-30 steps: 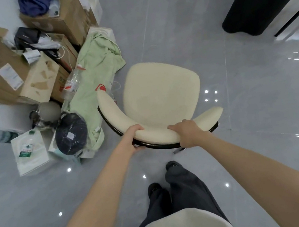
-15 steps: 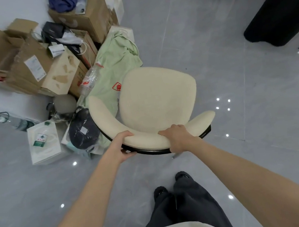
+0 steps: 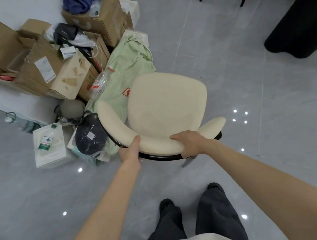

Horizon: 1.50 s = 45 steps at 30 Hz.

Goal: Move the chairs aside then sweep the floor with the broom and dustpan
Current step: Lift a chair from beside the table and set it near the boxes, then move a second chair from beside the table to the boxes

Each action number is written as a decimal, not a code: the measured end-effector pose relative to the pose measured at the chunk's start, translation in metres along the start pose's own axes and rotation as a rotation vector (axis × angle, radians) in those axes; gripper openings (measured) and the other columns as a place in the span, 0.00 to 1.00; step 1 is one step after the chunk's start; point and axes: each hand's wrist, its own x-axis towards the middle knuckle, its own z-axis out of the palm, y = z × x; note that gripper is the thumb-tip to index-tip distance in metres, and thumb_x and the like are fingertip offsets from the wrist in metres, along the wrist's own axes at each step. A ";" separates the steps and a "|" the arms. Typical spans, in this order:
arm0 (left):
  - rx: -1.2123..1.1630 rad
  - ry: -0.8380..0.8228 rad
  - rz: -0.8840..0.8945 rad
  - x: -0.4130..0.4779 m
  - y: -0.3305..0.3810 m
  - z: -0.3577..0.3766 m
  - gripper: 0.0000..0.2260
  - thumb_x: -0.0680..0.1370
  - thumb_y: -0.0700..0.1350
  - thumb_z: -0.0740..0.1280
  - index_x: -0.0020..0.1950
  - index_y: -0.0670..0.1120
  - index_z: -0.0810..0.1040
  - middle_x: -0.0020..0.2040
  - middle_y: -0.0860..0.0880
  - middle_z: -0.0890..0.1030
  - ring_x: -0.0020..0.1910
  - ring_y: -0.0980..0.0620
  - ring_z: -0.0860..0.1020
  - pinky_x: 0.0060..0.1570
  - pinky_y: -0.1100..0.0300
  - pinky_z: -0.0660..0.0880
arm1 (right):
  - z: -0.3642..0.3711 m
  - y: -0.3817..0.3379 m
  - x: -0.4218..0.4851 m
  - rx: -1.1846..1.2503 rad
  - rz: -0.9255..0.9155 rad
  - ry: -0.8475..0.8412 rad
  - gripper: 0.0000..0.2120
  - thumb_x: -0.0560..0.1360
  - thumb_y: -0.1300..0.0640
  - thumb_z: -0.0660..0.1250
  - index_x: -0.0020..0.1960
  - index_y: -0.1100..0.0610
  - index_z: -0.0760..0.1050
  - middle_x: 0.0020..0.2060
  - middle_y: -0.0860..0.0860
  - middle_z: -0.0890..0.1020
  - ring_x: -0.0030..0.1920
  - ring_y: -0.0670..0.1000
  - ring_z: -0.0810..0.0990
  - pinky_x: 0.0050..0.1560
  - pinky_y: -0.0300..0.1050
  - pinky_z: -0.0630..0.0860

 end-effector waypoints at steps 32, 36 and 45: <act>0.379 -0.294 0.700 -0.142 0.187 0.511 0.15 0.76 0.38 0.62 0.63 0.44 0.75 0.49 0.48 0.76 0.44 0.51 0.74 0.33 0.64 0.68 | -0.380 0.365 -0.059 0.519 0.066 0.709 0.20 0.77 0.62 0.61 0.68 0.57 0.70 0.65 0.53 0.76 0.63 0.54 0.75 0.60 0.43 0.71; 0.384 -0.352 0.701 -0.118 0.256 0.600 0.16 0.76 0.38 0.61 0.64 0.43 0.74 0.45 0.49 0.76 0.35 0.58 0.72 0.34 0.65 0.68 | -0.464 0.396 -0.004 0.527 0.075 0.728 0.20 0.77 0.62 0.60 0.69 0.57 0.70 0.66 0.53 0.75 0.64 0.54 0.75 0.61 0.47 0.74; 0.402 -0.399 0.752 -0.074 0.432 0.780 0.16 0.77 0.39 0.61 0.64 0.45 0.73 0.51 0.49 0.74 0.47 0.52 0.73 0.36 0.63 0.68 | -0.673 0.466 0.110 0.526 0.096 0.760 0.21 0.76 0.62 0.61 0.70 0.57 0.69 0.67 0.52 0.74 0.65 0.53 0.74 0.60 0.41 0.70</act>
